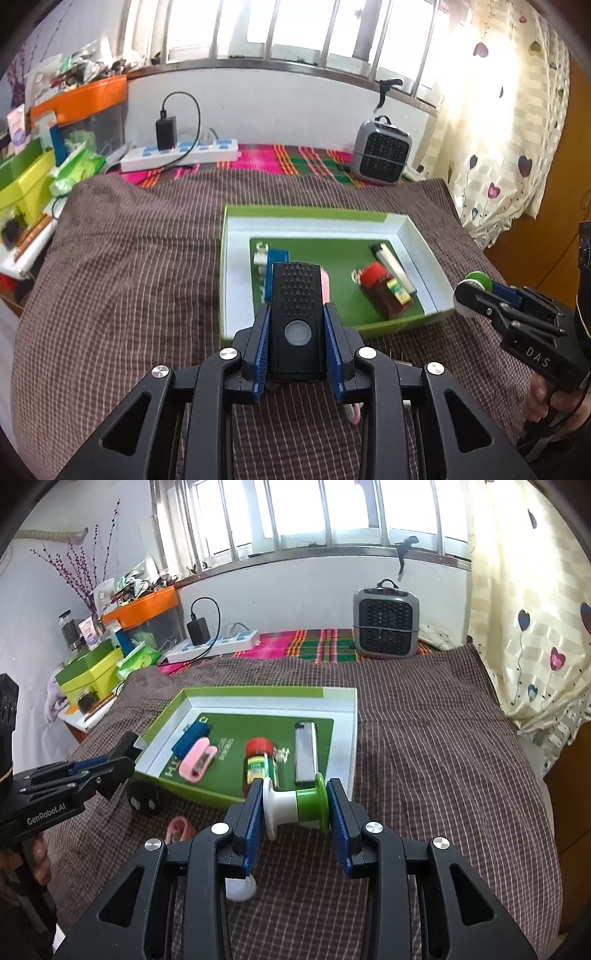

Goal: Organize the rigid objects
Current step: 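Carry the black device and spool in both tools down into the green box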

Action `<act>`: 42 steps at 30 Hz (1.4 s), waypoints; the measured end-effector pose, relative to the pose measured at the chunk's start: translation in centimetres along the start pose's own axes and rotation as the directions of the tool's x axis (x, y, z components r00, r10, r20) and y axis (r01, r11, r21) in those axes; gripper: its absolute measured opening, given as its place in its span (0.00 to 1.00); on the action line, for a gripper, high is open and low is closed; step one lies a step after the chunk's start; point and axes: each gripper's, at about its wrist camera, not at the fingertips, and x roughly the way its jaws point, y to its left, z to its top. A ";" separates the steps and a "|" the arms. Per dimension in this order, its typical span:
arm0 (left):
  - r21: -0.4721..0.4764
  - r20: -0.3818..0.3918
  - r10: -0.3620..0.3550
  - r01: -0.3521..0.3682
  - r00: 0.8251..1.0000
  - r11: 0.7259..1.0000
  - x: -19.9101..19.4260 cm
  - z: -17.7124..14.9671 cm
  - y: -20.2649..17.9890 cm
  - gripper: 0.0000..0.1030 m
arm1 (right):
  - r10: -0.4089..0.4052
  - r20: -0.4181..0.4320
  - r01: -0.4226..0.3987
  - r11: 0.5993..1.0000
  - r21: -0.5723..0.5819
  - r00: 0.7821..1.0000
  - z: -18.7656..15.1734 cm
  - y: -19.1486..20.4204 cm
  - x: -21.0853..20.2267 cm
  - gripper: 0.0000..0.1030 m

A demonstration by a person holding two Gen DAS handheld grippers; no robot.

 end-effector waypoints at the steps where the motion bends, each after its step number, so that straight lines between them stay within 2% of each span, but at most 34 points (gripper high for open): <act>1: -0.002 0.003 -0.002 0.002 1.000 1.000 0.2 0.5 0.1 0.25 | 0.001 -0.001 -0.001 1.000 -0.003 1.000 0.3 0.1 0.3 0.34; 10: -0.006 -0.020 -0.034 0.034 0.999 0.999 2.8 2.7 0.7 0.25 | 0.008 -0.017 -0.009 0.999 -0.031 1.000 2.6 0.9 2.8 0.34; 22: 0.008 -0.057 -0.037 0.037 0.998 0.999 6.7 4.9 0.9 0.25 | 0.023 -0.063 -0.025 0.999 -0.033 0.998 4.8 1.5 7.2 0.34; 30: -0.012 -0.083 -0.045 0.045 0.996 0.999 9.0 5.9 1.0 0.25 | 0.015 -0.098 -0.019 0.999 -0.035 0.995 5.3 1.6 9.8 0.34; 42: 0.015 -0.126 -0.045 0.047 0.991 0.999 11.5 5.8 0.2 0.25 | 0.027 -0.138 -0.038 0.997 -0.071 0.990 5.2 2.0 12.1 0.34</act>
